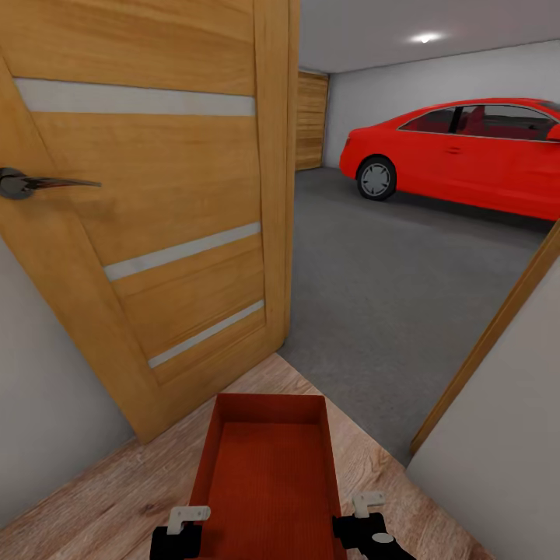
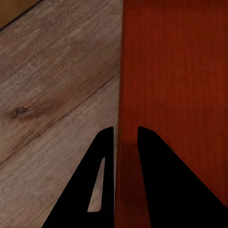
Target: Move the two storage containers from the living room to the garage. In the garage, place one container on the floor and stack the other container on top of it (either order is fine).
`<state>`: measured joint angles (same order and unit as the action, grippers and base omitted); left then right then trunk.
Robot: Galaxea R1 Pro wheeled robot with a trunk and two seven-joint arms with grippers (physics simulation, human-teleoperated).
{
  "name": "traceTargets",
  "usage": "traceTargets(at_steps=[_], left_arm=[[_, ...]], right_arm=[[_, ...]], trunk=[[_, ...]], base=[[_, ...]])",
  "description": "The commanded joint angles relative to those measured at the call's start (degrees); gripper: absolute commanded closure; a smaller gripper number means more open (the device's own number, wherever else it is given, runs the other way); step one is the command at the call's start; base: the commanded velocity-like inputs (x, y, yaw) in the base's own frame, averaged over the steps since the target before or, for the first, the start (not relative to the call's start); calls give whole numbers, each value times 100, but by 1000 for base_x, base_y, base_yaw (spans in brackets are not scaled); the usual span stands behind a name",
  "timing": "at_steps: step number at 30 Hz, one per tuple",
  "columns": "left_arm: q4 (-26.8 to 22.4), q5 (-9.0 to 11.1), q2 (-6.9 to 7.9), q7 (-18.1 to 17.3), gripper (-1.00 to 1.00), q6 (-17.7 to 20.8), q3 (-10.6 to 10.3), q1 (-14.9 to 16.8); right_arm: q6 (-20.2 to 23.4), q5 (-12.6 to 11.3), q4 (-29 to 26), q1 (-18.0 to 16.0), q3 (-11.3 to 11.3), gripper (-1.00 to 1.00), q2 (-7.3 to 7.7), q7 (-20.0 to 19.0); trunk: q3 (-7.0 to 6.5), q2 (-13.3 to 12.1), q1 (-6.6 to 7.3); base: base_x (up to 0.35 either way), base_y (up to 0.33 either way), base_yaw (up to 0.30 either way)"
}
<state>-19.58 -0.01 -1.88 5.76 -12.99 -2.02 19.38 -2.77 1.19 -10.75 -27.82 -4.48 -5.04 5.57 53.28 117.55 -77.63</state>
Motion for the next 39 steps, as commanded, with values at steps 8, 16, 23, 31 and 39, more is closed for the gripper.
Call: traceTargets(at_steps=[8, 16, 23, 31, 39], left_arm=[[-2, -8, 4, 84, 100, -19, 26, 4], [-2, -8, 4, 84, 100, -19, 26, 4], [-2, -8, 4, 84, 100, -19, 26, 4], [-2, -8, 4, 84, 100, -19, 26, 4], [-2, -8, 4, 84, 100, -23, 26, 4]], right_arm=[[-12, 22, 11, -4, -27, 100, 3, 58], [-9, 22, 10, -4, -27, 100, 3, 58], [-12, 23, 10, -4, -27, 100, 3, 58], [-13, 22, 11, -4, -27, 100, 3, 58], [-12, 22, 7, -4, -27, 100, 3, 58]], trunk=[[4, 2, 1], [4, 2, 1], [4, 2, 1], [4, 2, 1], [4, 2, 1]], base=[[0, 0, 0], [0, 0, -15], [0, 0, -183], [24, 37, -157], [165, 219, -6]])
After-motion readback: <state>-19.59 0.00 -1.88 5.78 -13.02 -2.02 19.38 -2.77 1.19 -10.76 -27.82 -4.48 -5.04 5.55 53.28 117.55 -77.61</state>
